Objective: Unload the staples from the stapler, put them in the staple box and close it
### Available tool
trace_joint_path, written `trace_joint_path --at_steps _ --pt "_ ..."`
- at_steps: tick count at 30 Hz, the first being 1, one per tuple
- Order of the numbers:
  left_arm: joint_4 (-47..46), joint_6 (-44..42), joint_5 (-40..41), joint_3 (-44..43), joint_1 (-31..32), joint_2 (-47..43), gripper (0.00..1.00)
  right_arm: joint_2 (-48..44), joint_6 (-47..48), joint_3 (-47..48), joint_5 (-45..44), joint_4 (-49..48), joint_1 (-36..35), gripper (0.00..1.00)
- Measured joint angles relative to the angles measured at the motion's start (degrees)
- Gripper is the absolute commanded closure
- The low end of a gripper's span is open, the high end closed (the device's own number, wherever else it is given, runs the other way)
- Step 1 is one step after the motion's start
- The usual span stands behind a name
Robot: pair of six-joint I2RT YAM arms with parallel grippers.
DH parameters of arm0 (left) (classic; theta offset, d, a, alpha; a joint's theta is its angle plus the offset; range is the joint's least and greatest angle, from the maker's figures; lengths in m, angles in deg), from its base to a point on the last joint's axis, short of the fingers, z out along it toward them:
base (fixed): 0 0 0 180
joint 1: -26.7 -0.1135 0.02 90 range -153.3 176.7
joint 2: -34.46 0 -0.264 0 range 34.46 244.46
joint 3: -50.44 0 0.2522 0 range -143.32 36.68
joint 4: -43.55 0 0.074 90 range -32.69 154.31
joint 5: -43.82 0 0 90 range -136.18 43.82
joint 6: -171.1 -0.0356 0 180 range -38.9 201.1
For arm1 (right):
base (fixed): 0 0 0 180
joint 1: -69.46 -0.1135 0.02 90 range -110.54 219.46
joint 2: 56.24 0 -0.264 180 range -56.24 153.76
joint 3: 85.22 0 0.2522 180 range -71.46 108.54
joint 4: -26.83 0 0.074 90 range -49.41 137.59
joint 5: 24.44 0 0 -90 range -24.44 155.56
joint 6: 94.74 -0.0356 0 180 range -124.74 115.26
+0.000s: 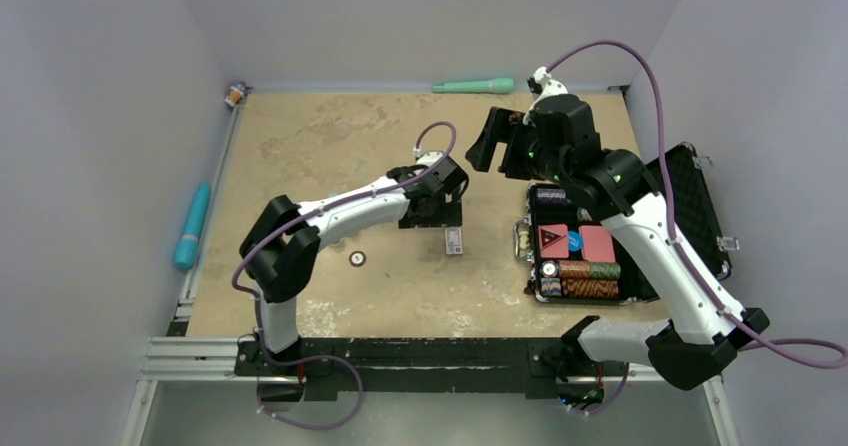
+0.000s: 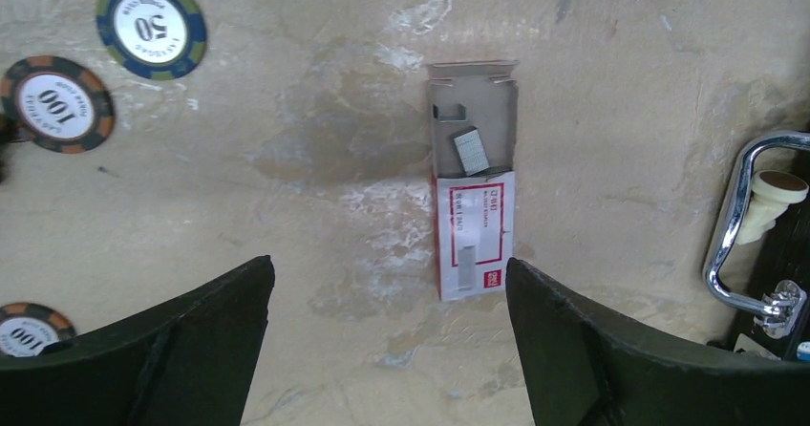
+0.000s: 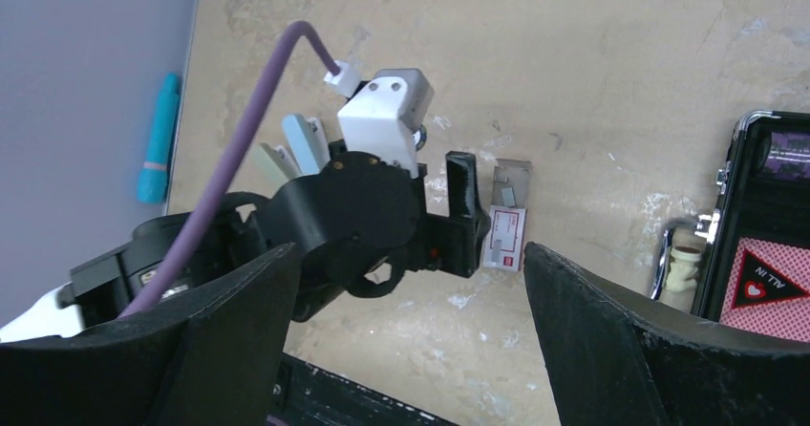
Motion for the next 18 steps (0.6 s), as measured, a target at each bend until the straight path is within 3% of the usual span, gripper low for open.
trace_joint_path --at_steps 18 --pt "-1.4 0.9 -2.1 -9.1 2.3 13.4 0.15 -0.4 0.0 -3.1 1.6 0.9 0.0 0.1"
